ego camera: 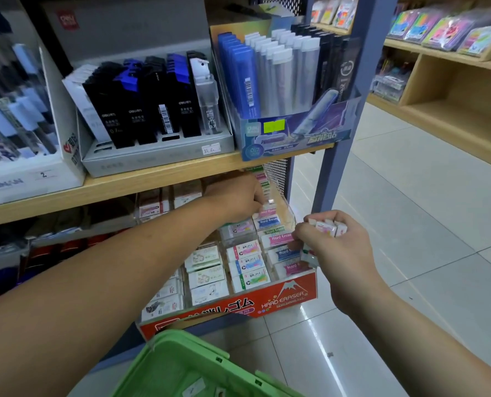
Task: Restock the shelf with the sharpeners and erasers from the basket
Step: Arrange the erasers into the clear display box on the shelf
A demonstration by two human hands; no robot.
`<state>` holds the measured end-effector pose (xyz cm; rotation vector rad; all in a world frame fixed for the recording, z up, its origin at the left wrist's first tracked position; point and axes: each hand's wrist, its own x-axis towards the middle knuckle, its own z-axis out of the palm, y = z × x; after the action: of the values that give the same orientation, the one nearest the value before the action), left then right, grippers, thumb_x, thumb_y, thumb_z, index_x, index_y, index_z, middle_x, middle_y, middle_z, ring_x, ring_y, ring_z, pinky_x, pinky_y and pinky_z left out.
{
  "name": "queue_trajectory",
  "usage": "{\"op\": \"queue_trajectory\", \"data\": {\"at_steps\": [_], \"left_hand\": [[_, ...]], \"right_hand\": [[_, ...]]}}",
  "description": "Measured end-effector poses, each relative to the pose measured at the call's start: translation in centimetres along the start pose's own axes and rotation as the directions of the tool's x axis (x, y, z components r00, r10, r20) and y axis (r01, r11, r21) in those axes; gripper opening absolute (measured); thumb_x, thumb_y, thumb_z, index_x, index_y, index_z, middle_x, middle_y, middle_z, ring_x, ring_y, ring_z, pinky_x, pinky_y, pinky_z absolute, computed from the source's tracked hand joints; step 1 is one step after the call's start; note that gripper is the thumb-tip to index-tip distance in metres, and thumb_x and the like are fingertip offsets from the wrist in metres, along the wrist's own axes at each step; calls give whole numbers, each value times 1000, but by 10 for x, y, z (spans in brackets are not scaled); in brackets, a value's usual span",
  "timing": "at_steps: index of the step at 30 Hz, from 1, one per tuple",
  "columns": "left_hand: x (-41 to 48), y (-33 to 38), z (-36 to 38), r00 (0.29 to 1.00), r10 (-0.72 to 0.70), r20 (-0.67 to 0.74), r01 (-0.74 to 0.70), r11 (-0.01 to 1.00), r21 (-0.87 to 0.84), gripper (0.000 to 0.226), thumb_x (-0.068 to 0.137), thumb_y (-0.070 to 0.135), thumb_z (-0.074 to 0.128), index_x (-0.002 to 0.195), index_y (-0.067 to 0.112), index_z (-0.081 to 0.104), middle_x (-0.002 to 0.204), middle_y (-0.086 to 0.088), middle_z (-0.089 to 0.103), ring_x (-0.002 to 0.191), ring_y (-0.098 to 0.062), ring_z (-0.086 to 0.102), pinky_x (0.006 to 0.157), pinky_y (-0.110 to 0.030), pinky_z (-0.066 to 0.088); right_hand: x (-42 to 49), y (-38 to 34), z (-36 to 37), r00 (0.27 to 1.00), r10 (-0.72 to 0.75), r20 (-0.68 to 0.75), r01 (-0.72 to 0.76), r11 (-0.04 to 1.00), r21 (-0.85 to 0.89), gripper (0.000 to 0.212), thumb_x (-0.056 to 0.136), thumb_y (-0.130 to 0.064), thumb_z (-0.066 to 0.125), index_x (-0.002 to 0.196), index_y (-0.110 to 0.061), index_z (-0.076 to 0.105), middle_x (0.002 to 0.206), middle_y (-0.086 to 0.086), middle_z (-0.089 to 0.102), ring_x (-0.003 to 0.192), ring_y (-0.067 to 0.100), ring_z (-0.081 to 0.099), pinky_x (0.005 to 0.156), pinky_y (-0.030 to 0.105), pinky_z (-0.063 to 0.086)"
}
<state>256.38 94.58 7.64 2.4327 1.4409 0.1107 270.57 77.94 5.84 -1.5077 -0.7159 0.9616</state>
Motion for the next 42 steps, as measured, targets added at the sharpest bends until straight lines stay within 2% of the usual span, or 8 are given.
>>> {"op": "queue_trajectory", "data": {"at_steps": [3,7,13,18,25,31,38,42], "left_hand": [[-2,5,-4,996,37,87,-48,990,132,16,97,29,64,103,28,79,99,16,74,92,-12,68,77,-29,57],[-4,-1,-5,992,85,97,-74,990,-116,26,101,28,64,126,30,73,126,11,71,113,-8,65,102,-31,53],[-33,20,-19,986,158,58,-112,871,-477,26,99,19,69,124,25,72,112,11,72,102,-10,69,78,-12,51],[-79,27,-12,933,352,67,-212,693,-689,40,96,6,71,128,29,72,123,3,72,111,-25,70,97,-50,57],[-102,9,-8,983,182,11,-88,526,-846,26,93,6,73,118,13,70,94,-6,72,75,-11,65,61,-31,53],[-103,-8,-3,1000,22,11,4,313,-950,27,103,11,60,125,22,69,111,-12,68,83,-26,69,65,-34,57],[-104,-33,-13,973,-190,-130,26,650,-759,34,107,16,55,136,32,60,108,-1,60,63,-17,69,57,-38,60],[-104,-62,-25,958,-239,-159,122,840,-528,33,101,14,65,132,23,61,104,7,60,78,-9,63,59,-7,44]], "right_hand": [[-1,0,-1,1000,3,2,-3,1000,9,19,88,-16,81,100,-16,66,81,-8,76,71,8,77,51,24,58],[-2,0,-5,1000,4,27,-5,999,53,18,87,-13,80,98,-16,65,70,-14,73,69,4,75,47,20,55],[-7,-12,-2,986,52,157,-76,986,147,24,90,-18,80,108,-10,67,82,-1,79,76,23,79,58,33,62],[-17,-21,3,951,63,302,-154,945,288,35,91,-22,75,121,-10,63,103,15,79,91,37,78,79,53,65],[-22,-24,7,956,74,282,-156,948,279,45,91,-25,75,128,-4,60,104,16,79,91,37,78,82,55,64],[-23,-21,10,966,87,245,-136,972,193,46,87,-21,82,124,-5,60,100,13,80,92,40,78,80,62,62],[-22,-22,21,950,146,275,-179,979,100,36,88,-2,79,118,-14,62,96,5,80,81,32,80,63,45,66],[-27,-20,43,937,165,308,-200,976,88,30,94,2,69,117,-17,62,100,14,79,87,40,78,68,48,66]]}}
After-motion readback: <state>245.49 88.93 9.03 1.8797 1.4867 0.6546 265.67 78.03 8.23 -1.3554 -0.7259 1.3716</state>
